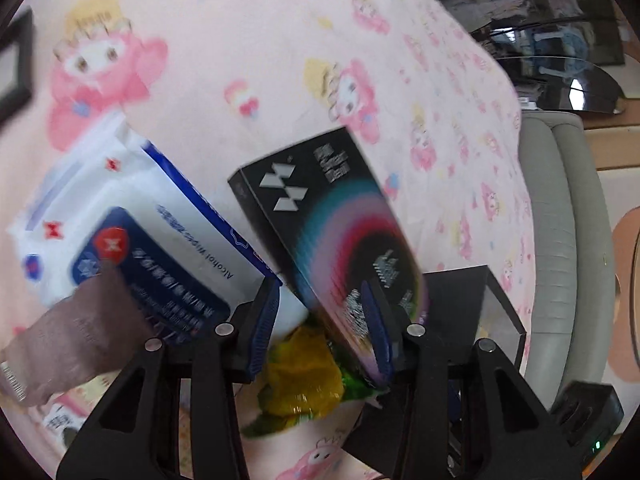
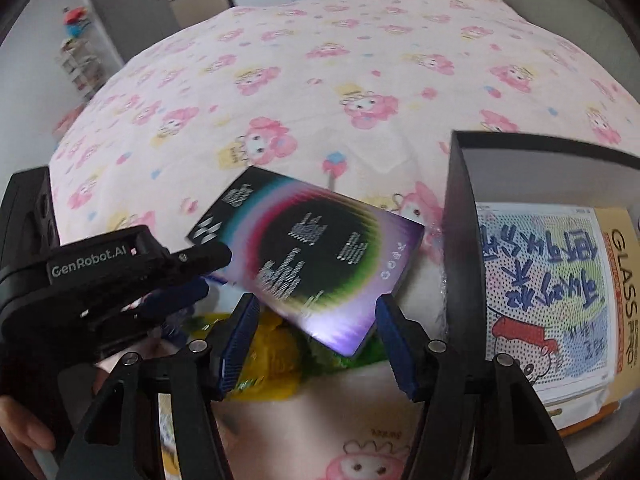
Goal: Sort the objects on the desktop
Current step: 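Grasp the dark Smart Devil box with the left tool and lift it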
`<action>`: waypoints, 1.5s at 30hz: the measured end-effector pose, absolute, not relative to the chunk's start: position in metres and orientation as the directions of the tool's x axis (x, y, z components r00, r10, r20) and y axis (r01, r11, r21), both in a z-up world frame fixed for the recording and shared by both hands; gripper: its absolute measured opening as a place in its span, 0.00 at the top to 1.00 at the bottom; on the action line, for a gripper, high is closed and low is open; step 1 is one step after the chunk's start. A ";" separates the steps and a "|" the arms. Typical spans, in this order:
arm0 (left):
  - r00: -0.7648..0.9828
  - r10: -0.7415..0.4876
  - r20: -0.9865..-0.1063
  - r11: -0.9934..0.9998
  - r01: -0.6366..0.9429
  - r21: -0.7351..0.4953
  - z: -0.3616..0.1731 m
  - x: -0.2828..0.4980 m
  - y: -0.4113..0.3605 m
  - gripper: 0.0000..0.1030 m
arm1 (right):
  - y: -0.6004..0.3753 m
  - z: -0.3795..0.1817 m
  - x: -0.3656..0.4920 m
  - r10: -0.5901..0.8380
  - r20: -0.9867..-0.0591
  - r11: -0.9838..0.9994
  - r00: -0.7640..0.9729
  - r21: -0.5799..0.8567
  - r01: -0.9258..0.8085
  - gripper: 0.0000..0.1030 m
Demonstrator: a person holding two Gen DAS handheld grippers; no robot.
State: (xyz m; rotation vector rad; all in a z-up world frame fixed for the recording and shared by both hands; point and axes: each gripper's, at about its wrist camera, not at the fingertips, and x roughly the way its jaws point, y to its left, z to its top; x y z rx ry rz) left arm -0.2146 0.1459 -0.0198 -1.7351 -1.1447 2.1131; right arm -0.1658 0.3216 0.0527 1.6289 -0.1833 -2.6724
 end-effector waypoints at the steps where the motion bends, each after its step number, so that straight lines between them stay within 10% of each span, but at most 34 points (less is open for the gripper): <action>1: -0.295 0.576 -0.763 -0.690 0.325 -0.647 -0.024 -0.218 0.148 0.57 | 0.321 0.051 -0.166 -0.045 -0.885 -0.994 -0.464 0.086 -0.066 0.42; 7: -0.287 0.576 -0.765 -0.691 0.329 -0.643 -0.037 -0.236 0.155 0.49 | 0.311 0.045 -0.167 0.023 -0.878 -0.999 -0.477 -0.002 -0.045 0.28; 18: -0.351 0.569 -0.744 -0.682 0.305 -0.665 0.002 -0.200 0.126 0.72 | 0.325 0.058 -0.157 -0.089 -0.876 -0.996 -0.475 0.088 0.024 0.29; 45: -0.345 0.508 -0.790 -0.669 0.419 -0.613 -0.006 -0.116 0.070 0.63 | 0.295 0.039 -0.143 -0.334 -0.876 -0.935 -0.347 0.261 0.240 0.29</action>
